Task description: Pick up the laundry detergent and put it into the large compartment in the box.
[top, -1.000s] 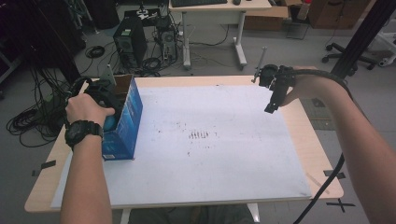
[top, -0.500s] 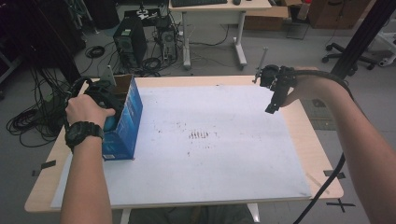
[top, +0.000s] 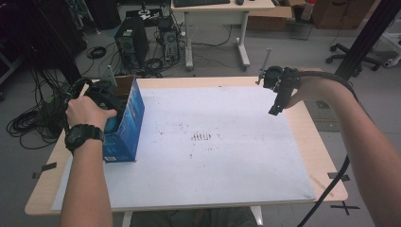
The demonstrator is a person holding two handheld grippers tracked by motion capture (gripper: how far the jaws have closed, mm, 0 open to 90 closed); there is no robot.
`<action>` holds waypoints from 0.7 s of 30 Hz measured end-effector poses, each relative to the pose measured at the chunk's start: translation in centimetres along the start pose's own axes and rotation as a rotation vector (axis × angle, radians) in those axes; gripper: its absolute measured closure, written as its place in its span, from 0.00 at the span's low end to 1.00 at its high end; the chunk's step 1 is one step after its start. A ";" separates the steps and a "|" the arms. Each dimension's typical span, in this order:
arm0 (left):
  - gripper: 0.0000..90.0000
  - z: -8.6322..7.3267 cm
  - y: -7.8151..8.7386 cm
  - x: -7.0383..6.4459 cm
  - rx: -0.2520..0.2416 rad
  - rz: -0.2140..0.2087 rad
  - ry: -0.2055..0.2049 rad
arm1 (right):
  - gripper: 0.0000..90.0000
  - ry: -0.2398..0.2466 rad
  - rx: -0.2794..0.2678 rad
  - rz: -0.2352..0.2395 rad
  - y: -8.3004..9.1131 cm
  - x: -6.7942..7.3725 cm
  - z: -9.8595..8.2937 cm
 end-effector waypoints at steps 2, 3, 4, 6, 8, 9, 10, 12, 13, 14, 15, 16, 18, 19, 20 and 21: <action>0.28 0.0 0.2 -0.1 0.000 0.002 -0.001 | 0.17 -0.004 -0.003 0.001 0.0 0.1 0.0; 0.27 0.0 0.3 -0.1 0.000 0.002 -0.001 | 0.17 -0.005 -0.005 0.000 0.0 0.1 0.1; 0.28 0.0 0.4 -0.1 -0.004 0.003 -0.002 | 0.17 -0.005 -0.006 0.000 0.0 0.1 0.1; 0.28 -0.1 0.7 -0.2 -0.010 0.009 -0.002 | 0.17 -0.006 -0.006 0.000 0.0 0.1 0.1; 0.27 -0.1 0.9 -0.1 -0.016 0.007 0.003 | 0.17 -0.002 -0.004 0.000 0.0 0.1 0.1; 0.27 -0.1 1.0 -0.1 -0.020 0.005 0.003 | 0.17 -0.002 -0.004 0.000 0.0 0.1 0.1; 0.27 -0.2 1.1 -0.1 -0.022 0.005 0.002 | 0.17 -0.002 -0.004 0.000 0.0 0.1 0.1; 0.26 -0.2 1.4 -0.1 -0.024 0.013 -0.001 | 0.17 -0.001 -0.009 0.000 0.0 0.1 0.1; 0.26 -0.2 1.6 -0.2 -0.031 0.011 -0.003 | 0.17 -0.004 -0.008 0.000 0.1 0.1 0.1; 0.25 -0.2 1.8 -0.2 -0.036 0.006 -0.001 | 0.17 -0.002 -0.010 0.000 0.1 0.1 0.1; 0.25 -0.2 2.0 -0.3 -0.036 0.005 -0.003 | 0.17 -0.003 -0.008 0.000 0.0 0.1 0.1; 0.25 -0.2 2.1 -0.4 -0.040 0.008 -0.004 | 0.17 0.002 -0.007 0.001 0.0 0.1 0.1; 0.25 -0.1 2.4 -0.5 -0.040 0.008 -0.006 | 0.17 0.003 -0.009 0.001 0.0 0.2 0.1; 0.25 -0.1 2.5 -0.5 -0.047 0.009 -0.006 | 0.17 0.002 -0.010 0.001 0.0 0.2 0.1; 0.24 -0.1 2.7 -0.6 -0.050 0.009 -0.004 | 0.17 0.002 -0.010 0.002 0.1 0.2 0.1; 0.24 -0.1 2.8 -0.6 -0.050 0.006 -0.004 | 0.17 0.002 -0.010 0.002 0.1 0.2 0.1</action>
Point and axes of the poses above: each handheld gripper's, and its own axes: y roughly backward along the jaws, z roughly out of its top, x roughly to its left, the point moved 3 cm from there along -y, roughly forward along the jaws, and after that the axes turned 9 degrees about -x, right-handed, at the moved point
